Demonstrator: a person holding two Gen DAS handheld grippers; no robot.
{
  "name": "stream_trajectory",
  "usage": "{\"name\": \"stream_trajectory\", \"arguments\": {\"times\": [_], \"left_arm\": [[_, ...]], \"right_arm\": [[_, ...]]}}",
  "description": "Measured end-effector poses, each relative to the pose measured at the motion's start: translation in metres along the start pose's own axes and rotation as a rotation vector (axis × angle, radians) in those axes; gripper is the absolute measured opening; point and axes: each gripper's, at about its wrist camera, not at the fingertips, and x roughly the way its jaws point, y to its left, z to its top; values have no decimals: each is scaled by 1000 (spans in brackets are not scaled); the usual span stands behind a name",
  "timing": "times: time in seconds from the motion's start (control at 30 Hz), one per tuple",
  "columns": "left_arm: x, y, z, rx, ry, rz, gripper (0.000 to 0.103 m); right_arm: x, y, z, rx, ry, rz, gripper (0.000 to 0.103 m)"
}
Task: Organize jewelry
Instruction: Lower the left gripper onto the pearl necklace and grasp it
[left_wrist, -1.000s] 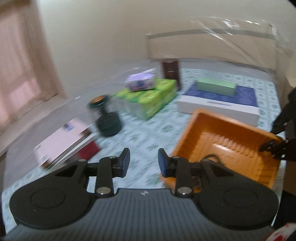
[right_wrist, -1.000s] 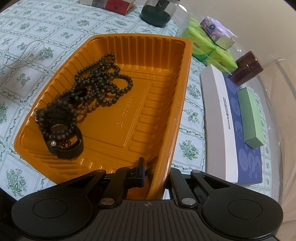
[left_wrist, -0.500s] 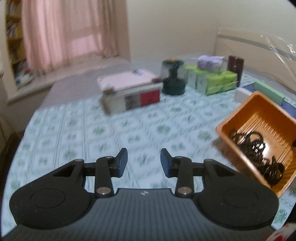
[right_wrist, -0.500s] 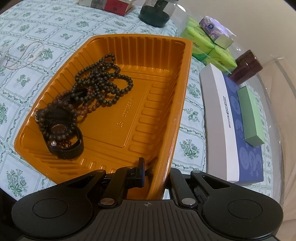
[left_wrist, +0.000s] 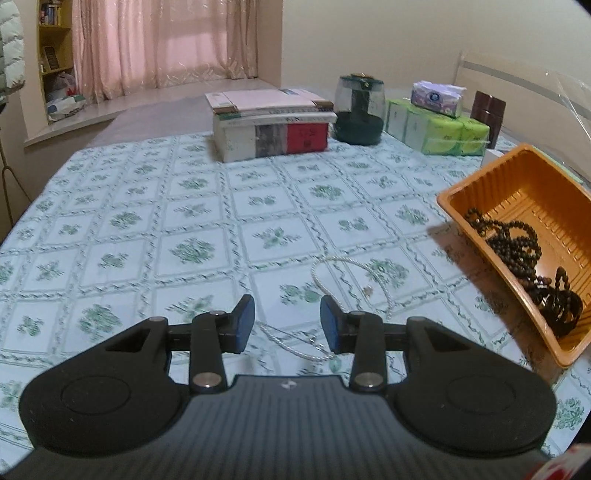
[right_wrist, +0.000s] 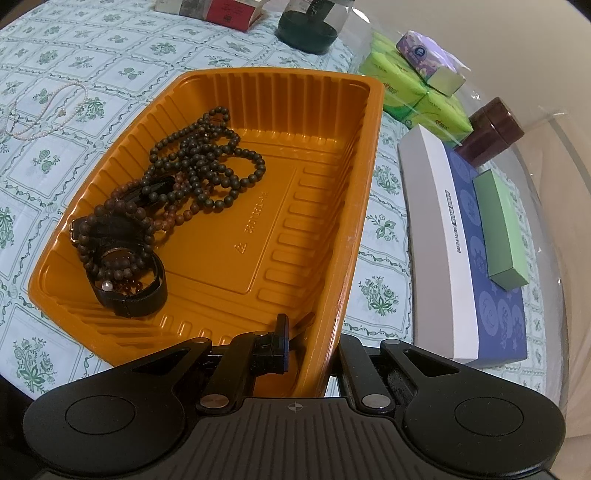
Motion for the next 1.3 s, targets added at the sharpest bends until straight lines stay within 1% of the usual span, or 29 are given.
{"name": "stream_trajectory", "arguments": {"times": [0.1, 0.2, 0.33, 0.57, 0.63, 0.73, 0.87, 1.0, 1.3], "left_arm": [[12, -10, -5, 12, 15, -14, 35], [24, -20, -9, 5, 30, -43, 35], [40, -31, -11, -3, 58, -62, 35], [62, -41, -12, -7, 84, -65, 26], [66, -41, -12, -16, 85, -65, 25], [66, -42, -10, -20, 61, -57, 24], [67, -46, -2, -5, 26, -85, 19], [78, -53, 4, 20, 28, -100, 15], [96, -58, 4, 54, 53, -99, 13]], "right_arm": [[0, -1, -1, 1, 0, 1, 6], [0, 0, 0, 2, 0, 2, 6], [0, 0, 0, 2, 0, 2, 6], [0, -1, -1, 3, 1, 4, 6], [1, -2, 0, 6, 3, 6, 6], [2, -3, -1, 9, 3, 8, 6], [2, -4, -1, 11, 3, 8, 6], [3, -4, -2, 15, 4, 11, 6], [4, -4, -2, 15, 5, 10, 6]]}}
